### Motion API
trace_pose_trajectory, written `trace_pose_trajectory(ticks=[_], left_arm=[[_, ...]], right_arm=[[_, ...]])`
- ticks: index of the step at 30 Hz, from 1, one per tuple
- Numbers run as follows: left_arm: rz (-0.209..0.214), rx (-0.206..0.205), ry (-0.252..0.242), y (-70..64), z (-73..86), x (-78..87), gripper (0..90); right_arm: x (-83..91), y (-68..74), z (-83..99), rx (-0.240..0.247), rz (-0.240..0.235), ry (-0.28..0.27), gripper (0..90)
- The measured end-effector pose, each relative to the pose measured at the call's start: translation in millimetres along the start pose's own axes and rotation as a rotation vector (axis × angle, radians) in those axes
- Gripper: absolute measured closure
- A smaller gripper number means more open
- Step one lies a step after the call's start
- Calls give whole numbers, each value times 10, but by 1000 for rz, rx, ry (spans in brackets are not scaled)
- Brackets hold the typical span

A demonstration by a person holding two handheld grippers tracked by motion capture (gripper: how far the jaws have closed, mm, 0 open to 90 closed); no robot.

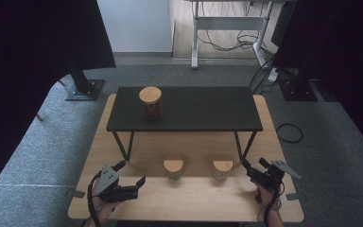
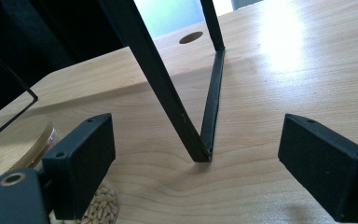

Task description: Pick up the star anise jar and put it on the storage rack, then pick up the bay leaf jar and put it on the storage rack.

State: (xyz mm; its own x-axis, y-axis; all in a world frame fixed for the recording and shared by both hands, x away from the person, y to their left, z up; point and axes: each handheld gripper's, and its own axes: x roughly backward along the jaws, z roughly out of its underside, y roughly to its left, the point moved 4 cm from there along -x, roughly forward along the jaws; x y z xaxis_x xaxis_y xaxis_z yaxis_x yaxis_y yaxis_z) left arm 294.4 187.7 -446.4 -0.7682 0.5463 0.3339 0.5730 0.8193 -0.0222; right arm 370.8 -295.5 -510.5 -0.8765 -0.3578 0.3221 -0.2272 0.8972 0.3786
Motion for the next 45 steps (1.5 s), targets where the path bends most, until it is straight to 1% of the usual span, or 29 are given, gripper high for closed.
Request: trace_pose_trajectory(ticks=[3,5,8,12,14,16,21,24,28,31,33,36,39,41,45], left_arm=[[-2,24,21,14,161,-39,58],[-10,29,40,37,227,-70,58],[-7,50,52,68,287,-107,64],[-21,48,90,103,404,-154,64],[-26,52,97,119,441,-162,62],[-23,69,102,142,478,-170,59],[-10,93,107,176,516,-192,59],[1,112,100,186,520,-203,60],[15,105,105,187,534,-228,62],[11,95,102,185,528,-235,63],[14,108,96,183,522,-231,64],[8,99,96,187,515,-235,64],[3,104,97,208,516,-239,64],[6,117,101,235,524,-246,65],[11,125,112,265,541,-255,69]], right_arm=[[1,1,1,0,1,0,106],[-1,3,1,2,1,2,106],[-6,6,1,7,1,5,106],[-8,10,2,12,0,8,106],[-6,14,2,14,-2,7,104],[-5,16,3,16,-3,6,102],[-3,19,3,20,-7,5,99],[-2,15,3,15,0,2,99],[-16,26,3,24,10,10,100],[-27,42,4,38,7,16,96],[-19,38,3,34,9,7,96],[-6,26,1,23,2,-5,96],[0,33,4,31,-9,-4,96],[11,36,9,32,-15,-3,95],[48,41,22,36,-21,-7,94]])
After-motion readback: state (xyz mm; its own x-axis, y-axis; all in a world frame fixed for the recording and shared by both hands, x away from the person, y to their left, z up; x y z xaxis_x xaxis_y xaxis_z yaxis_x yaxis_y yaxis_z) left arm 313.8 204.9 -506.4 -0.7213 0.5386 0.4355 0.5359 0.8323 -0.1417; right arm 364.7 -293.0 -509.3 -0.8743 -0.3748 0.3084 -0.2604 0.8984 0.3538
